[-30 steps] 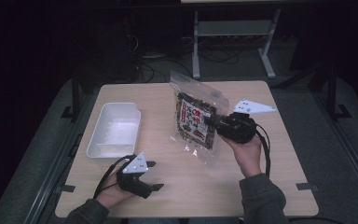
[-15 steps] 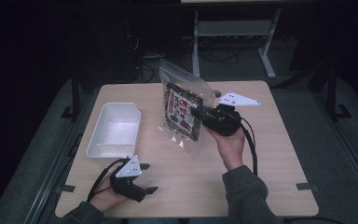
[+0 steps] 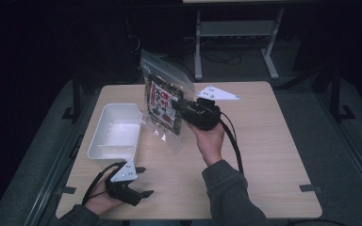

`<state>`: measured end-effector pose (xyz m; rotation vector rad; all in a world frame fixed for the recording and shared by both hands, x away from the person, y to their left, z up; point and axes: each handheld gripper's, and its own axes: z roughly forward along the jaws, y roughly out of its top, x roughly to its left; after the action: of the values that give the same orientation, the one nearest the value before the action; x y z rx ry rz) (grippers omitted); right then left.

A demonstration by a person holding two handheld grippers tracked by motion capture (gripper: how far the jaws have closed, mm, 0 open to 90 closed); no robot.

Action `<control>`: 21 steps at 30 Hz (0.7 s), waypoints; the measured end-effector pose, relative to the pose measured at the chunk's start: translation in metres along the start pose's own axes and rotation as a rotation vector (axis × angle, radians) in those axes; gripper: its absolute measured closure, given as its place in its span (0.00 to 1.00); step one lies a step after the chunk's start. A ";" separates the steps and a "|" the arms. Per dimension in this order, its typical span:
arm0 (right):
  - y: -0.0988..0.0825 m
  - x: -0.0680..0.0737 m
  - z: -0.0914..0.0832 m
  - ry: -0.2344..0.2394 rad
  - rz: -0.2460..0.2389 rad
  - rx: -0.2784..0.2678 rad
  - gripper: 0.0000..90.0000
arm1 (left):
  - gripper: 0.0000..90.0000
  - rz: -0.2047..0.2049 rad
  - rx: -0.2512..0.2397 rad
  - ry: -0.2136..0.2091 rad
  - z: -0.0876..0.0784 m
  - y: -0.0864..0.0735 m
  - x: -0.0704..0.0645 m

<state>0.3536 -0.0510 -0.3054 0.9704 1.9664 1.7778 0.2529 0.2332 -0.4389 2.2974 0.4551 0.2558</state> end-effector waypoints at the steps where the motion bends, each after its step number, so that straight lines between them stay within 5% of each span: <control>1: 0.001 0.004 0.006 0.002 0.003 -0.007 0.83 | 0.20 0.000 0.002 0.001 -0.001 -0.001 0.000; 21: 0.008 0.045 0.083 -0.023 -0.006 -0.037 0.83 | 0.20 -0.013 0.020 0.018 -0.017 -0.020 0.005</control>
<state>0.3764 0.0409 -0.3034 0.9685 1.9140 1.7849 0.2465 0.2596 -0.4414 2.3128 0.4832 0.2669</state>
